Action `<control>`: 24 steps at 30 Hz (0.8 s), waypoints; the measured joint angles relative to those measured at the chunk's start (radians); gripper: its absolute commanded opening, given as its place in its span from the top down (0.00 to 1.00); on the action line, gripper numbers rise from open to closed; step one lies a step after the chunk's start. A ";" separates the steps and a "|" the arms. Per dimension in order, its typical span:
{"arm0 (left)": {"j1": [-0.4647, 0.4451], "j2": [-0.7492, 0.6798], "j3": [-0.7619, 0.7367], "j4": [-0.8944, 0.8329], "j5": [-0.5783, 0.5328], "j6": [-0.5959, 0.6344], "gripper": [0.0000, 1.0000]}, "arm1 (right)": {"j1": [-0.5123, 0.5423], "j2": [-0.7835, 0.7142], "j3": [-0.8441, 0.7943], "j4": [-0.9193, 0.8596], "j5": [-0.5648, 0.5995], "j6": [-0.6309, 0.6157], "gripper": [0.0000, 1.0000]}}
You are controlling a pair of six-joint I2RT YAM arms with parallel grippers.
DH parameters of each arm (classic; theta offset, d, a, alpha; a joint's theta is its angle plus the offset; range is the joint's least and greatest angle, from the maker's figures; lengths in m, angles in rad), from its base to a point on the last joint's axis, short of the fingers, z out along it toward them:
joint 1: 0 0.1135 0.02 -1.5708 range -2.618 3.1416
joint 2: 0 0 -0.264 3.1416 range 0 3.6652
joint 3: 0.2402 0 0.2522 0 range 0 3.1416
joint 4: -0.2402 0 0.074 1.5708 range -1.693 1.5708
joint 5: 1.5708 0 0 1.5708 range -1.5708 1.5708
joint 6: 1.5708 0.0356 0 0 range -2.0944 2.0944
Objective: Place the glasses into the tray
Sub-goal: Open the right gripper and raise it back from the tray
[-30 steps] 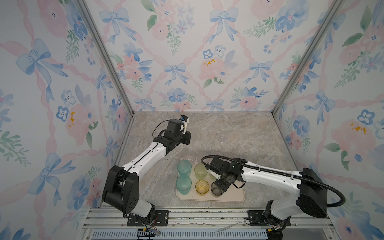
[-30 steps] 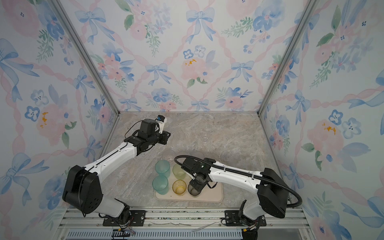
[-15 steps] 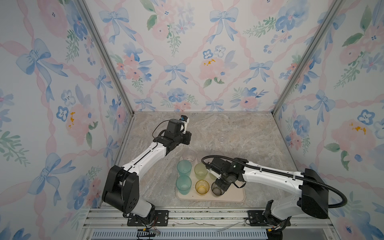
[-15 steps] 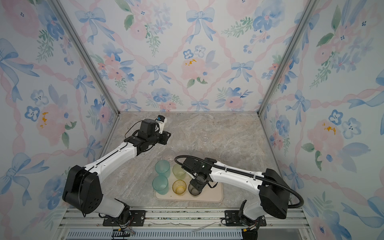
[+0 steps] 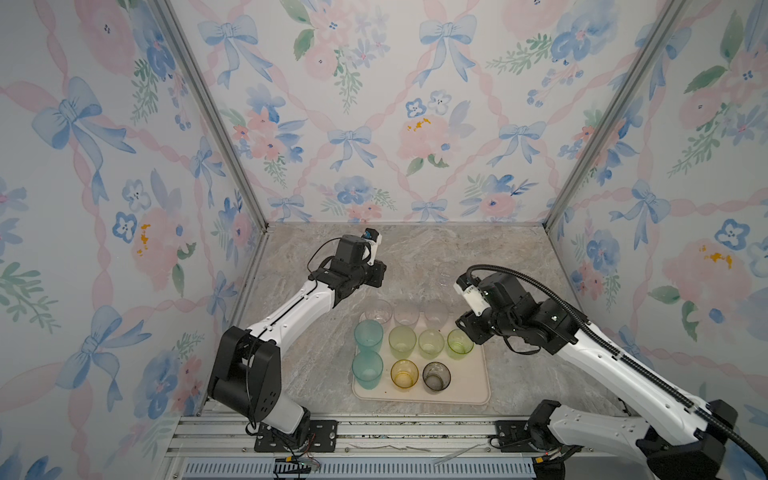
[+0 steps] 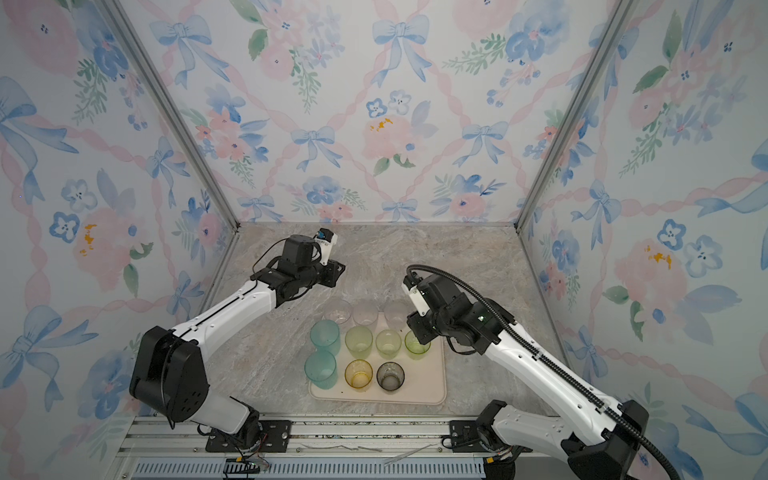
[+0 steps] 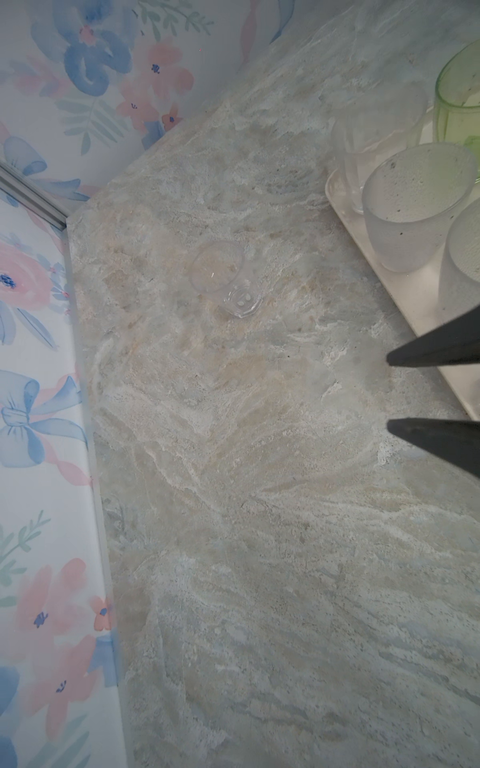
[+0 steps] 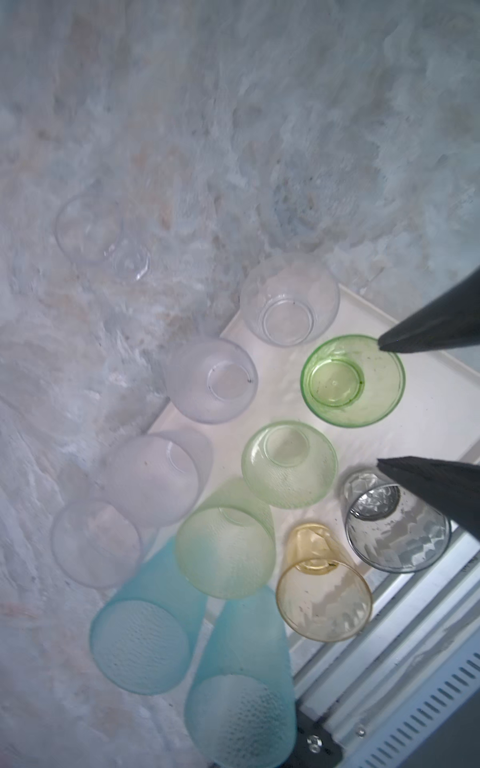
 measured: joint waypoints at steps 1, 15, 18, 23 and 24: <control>-0.013 0.024 0.032 -0.010 -0.001 0.005 0.75 | -0.040 -0.007 0.002 0.002 0.010 0.011 0.54; -0.172 0.479 0.628 -0.273 -0.010 0.100 0.75 | -0.363 0.076 -0.005 0.084 0.030 0.063 0.53; -0.176 0.545 0.696 -0.310 -0.006 0.109 0.74 | -0.414 0.119 -0.014 0.122 0.000 0.063 0.53; -0.190 0.636 0.787 -0.351 0.005 0.114 0.74 | -0.465 0.219 -0.014 0.179 -0.053 0.066 0.53; -0.194 0.652 0.803 -0.354 0.008 0.116 0.74 | -0.467 0.235 -0.015 0.187 -0.062 0.066 0.53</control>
